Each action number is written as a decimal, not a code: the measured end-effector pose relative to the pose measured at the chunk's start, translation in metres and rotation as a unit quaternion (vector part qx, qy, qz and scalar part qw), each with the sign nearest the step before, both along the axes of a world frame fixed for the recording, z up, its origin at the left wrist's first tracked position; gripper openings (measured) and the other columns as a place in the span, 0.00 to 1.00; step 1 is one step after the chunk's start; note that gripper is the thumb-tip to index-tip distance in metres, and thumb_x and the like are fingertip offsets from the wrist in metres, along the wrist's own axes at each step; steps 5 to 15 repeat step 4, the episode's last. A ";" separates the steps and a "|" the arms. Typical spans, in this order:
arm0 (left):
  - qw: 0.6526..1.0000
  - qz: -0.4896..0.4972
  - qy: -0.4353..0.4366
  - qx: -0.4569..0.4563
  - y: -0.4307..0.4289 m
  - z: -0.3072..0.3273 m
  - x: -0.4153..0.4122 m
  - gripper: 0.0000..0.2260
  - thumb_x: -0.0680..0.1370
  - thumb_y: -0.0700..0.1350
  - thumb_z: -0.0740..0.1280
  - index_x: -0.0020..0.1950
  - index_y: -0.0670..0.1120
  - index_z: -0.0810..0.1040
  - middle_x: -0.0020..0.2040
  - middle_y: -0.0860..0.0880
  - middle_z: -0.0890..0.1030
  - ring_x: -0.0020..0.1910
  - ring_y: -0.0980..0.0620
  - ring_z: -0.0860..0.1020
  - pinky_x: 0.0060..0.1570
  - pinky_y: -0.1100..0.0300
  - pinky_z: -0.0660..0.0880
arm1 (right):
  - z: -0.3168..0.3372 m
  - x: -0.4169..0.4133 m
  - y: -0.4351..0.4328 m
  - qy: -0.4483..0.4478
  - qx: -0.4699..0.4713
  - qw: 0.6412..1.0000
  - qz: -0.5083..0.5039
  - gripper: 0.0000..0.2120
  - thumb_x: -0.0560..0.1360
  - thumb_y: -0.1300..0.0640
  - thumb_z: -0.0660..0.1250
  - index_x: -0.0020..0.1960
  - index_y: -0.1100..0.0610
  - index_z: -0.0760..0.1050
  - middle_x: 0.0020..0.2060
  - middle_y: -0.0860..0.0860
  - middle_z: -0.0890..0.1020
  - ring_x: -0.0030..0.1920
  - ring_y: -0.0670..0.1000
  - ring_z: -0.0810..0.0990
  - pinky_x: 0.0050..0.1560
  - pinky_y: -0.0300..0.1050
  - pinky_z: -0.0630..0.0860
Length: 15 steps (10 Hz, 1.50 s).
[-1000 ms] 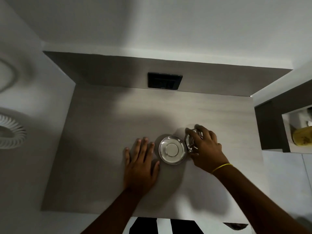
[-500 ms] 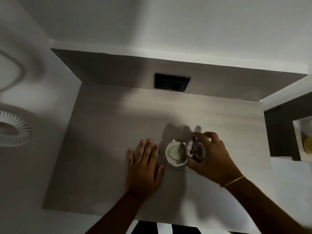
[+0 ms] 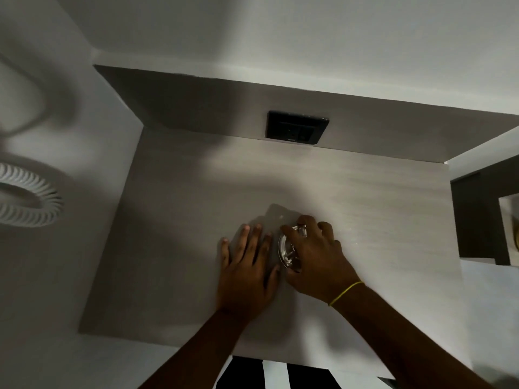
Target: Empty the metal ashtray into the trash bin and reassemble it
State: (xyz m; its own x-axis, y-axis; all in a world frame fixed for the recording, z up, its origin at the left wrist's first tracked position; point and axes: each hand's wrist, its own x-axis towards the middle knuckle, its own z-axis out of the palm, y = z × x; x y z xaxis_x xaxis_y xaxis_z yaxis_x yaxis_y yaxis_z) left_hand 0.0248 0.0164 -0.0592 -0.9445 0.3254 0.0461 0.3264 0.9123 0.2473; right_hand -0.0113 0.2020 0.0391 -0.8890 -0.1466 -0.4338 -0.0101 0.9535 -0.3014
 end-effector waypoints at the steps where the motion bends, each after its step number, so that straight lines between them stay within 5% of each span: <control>1: 1.000 0.000 -0.002 0.002 0.000 0.000 -0.002 0.32 0.83 0.60 0.63 0.84 0.47 0.67 0.87 0.44 0.63 0.87 0.41 0.57 0.80 0.28 0.57 | -0.001 -0.003 0.000 -0.013 0.013 1.000 0.012 0.43 0.69 0.38 0.70 0.82 0.43 0.61 0.79 0.53 0.60 0.74 0.63 0.63 0.65 0.63 0.78; 3: 0.999 -0.003 -0.044 -0.023 0.000 0.012 -0.002 0.31 0.83 0.60 0.61 0.84 0.47 0.67 0.87 0.44 0.63 0.86 0.40 0.60 0.78 0.27 0.62 | 0.011 -0.004 -0.004 -0.020 0.050 0.998 0.025 0.47 0.70 0.30 0.66 0.84 0.39 0.53 0.83 0.50 0.56 0.81 0.62 0.59 0.66 0.68 0.76; 4: 1.000 0.002 -0.021 -0.004 -0.003 0.033 -0.010 0.28 0.84 0.58 0.63 0.81 0.47 0.72 0.86 0.45 0.63 0.85 0.40 0.63 0.76 0.26 0.66 | 0.034 -0.007 0.003 0.010 0.033 0.999 0.014 0.51 0.71 0.26 0.62 0.85 0.36 0.39 0.87 0.48 0.46 0.86 0.62 0.51 0.72 0.73 0.69; 15: 1.000 0.002 -0.021 -0.004 -0.003 0.033 -0.010 0.28 0.84 0.58 0.63 0.81 0.47 0.72 0.86 0.45 0.63 0.85 0.40 0.63 0.76 0.26 0.66 | 0.034 -0.007 0.003 0.010 0.033 0.999 0.014 0.51 0.71 0.26 0.62 0.85 0.36 0.39 0.87 0.48 0.46 0.86 0.62 0.51 0.72 0.73 0.69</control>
